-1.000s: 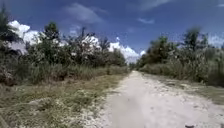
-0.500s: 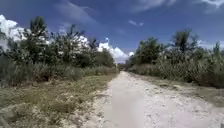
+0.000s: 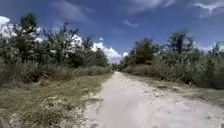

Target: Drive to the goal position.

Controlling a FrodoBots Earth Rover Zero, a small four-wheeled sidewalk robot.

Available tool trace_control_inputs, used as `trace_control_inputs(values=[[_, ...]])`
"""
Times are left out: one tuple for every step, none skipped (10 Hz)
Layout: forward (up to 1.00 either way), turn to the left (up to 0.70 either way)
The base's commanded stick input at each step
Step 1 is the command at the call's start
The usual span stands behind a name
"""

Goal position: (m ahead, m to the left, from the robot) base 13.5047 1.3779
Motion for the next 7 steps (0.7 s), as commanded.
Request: trace_control_inputs(values=[[0.50,0.00],[0.50,0.00],[0.50,0.00],[0.50,0.00],[0.50,0.00],[0.50,0.00],[0.50,0.00]])
